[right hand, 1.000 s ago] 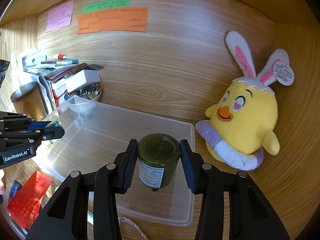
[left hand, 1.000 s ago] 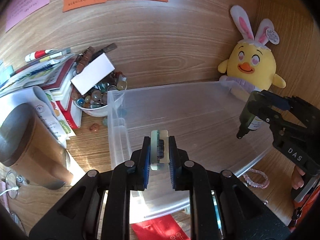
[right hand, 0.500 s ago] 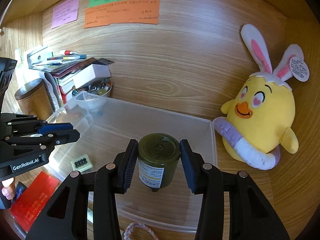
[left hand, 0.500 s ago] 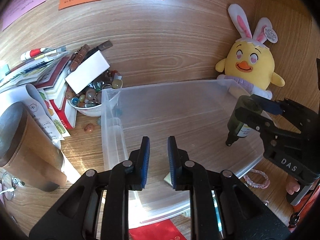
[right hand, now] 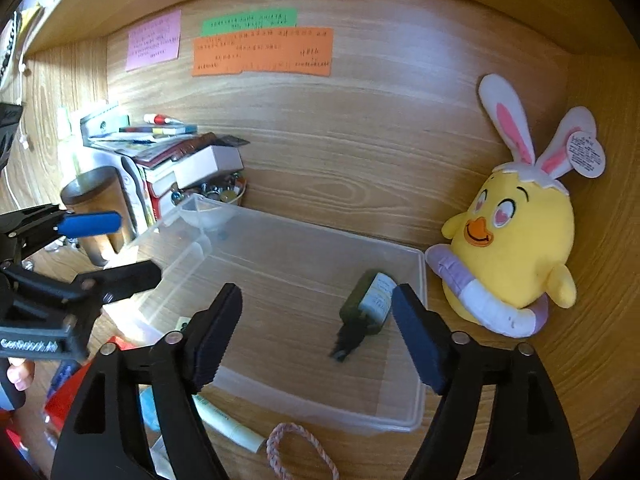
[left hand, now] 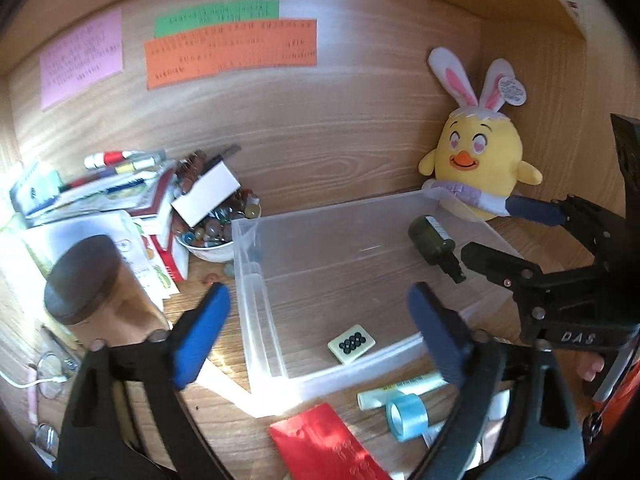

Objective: Organize objects
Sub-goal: 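Carry bottle and eraser into the clear box and open both grippers, then grasp the pink bracelet with the right gripper while the left grasps the purple marker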

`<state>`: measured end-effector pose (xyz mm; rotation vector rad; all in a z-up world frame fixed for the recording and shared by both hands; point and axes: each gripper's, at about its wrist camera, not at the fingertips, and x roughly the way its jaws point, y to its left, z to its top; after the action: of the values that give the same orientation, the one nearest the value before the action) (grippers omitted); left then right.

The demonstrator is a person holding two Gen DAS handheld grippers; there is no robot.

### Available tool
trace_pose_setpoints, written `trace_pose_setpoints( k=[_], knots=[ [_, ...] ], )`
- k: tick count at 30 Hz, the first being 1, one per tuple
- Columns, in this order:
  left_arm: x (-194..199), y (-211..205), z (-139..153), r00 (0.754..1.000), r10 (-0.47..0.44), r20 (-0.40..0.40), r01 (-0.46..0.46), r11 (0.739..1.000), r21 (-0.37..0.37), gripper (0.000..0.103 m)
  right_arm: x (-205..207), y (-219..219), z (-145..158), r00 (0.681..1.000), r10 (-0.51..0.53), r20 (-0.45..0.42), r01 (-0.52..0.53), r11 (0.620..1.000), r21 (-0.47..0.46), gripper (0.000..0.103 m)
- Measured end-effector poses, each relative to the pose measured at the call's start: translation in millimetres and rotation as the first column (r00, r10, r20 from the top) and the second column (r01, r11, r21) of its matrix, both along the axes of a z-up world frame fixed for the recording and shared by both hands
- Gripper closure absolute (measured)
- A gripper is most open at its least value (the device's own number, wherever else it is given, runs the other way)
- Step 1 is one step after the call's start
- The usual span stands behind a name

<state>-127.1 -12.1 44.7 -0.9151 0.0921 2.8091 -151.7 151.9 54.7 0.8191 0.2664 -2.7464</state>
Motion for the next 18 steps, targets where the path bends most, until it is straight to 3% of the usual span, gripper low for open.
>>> trace_pose_setpoints(
  k=[10, 18],
  knots=[
    [47.7, -21.0, 1.4, 1.0, 0.03, -0.004, -0.03, 1.0, 0.007, 0.004, 34.8, 23.1, -2.0, 1.0, -0.028, 0.007, 0.028, 1.0, -0.007, 0.02],
    [75.4, -40.7, -25.9, 0.993, 0.084, 0.078, -0.083, 0.996, -0.014, 0.003, 54.1, 38.5, -27.2, 0.996, -0.051, 0.075, 0.05, 0.999, 0.015, 0.02]
  ],
)
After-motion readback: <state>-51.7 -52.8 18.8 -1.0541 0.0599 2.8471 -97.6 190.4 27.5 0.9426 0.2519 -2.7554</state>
